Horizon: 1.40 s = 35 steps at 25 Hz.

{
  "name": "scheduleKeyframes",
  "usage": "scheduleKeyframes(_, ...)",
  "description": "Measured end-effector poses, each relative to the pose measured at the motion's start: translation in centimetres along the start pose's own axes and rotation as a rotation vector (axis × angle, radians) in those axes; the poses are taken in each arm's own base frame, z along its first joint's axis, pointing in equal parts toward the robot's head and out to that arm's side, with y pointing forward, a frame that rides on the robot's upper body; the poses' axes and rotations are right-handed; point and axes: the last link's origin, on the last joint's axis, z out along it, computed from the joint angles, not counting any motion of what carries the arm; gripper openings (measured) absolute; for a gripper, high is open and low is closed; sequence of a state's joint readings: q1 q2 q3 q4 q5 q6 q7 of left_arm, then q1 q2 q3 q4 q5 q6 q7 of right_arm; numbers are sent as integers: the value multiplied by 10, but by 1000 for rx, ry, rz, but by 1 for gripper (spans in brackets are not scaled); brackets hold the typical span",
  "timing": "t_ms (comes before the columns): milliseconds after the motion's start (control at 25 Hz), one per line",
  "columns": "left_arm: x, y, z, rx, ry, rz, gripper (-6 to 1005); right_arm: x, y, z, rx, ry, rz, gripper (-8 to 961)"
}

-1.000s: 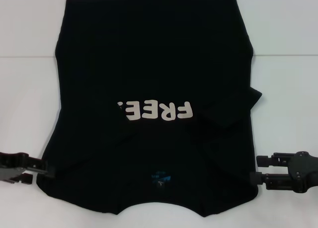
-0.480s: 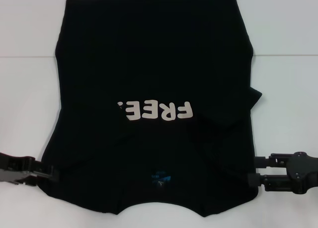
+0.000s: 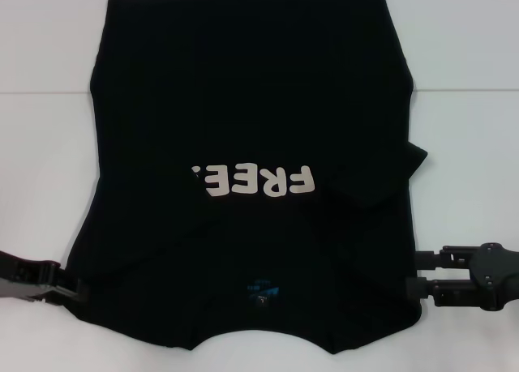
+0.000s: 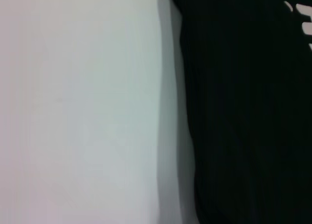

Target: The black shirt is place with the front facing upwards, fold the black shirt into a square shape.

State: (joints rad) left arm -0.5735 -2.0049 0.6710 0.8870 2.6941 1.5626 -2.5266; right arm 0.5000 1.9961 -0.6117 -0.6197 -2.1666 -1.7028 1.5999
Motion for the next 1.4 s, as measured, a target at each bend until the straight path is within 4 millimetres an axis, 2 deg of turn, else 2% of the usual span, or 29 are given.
scheduleKeyframes(400,-1,-1,-2,13,0,16,291,-8,-2,-1,4,13,16,734)
scheduleKeyframes(520,-1,0,-2,3,-1,23,181,-20,-7,-2,24,69,36,734)
scheduleKeyframes(720,1,2,-2,-3,-1,33,33,-61,-21,0,130,292,99,735)
scheduleKeyframes(880,2,1,-3,-5,-4,29,33,-110,-22,13,276,517,94,734)
scheduleKeyframes(1080,2,0,-5,-9,-1,30,34,-153,-3,47,433,743,-1,735)
scheduleKeyframes(1240,2,-1,-4,-11,3,34,34,-165,19,82,431,853,-112,735)
scheduleKeyframes(1400,1,-1,-4,-14,8,36,33,-168,32,107,444,904,-181,734)
